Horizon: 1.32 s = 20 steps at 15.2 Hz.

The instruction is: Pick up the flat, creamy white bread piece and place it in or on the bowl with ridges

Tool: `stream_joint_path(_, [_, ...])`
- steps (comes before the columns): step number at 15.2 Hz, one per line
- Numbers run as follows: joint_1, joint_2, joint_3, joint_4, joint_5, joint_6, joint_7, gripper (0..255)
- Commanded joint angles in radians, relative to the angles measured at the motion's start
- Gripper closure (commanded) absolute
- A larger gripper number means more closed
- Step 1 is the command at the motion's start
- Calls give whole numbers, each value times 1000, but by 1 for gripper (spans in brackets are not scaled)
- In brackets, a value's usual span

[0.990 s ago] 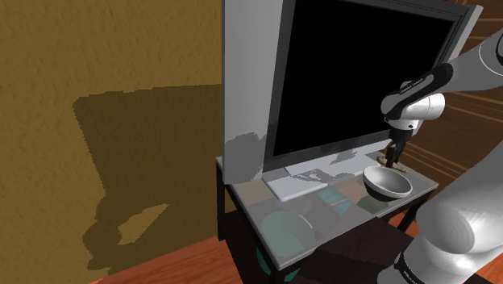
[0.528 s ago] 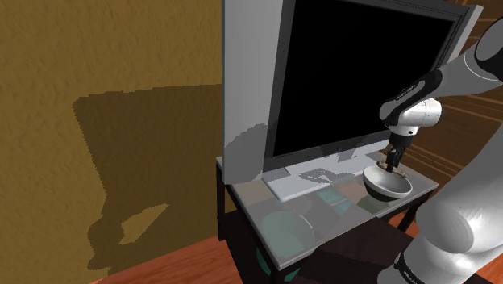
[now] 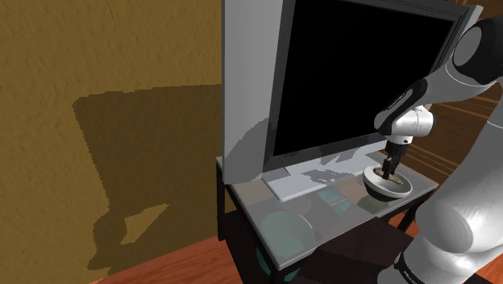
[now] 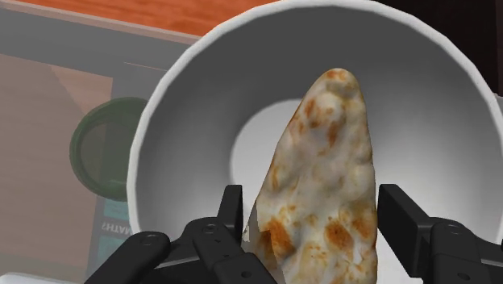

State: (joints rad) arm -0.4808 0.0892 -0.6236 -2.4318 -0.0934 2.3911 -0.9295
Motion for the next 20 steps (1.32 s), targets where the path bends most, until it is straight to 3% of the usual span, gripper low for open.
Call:
stream_joint_path(1, [-1, 8, 1, -1, 6, 9, -3, 255])
stream_joint_path(7, [-1, 8, 1, -1, 6, 9, -4, 255])
stream_joint_path(8, [-1, 8, 1, -1, 6, 9, -4, 0])
stream_joint_path(13, [-1, 8, 1, -1, 6, 9, -4, 0])
stream_joint_path(17, [15, -97, -1, 48, -60, -132, 48, 0])
stream_joint_path(20, [14, -97, 0, 48, -60, -132, 48, 0])
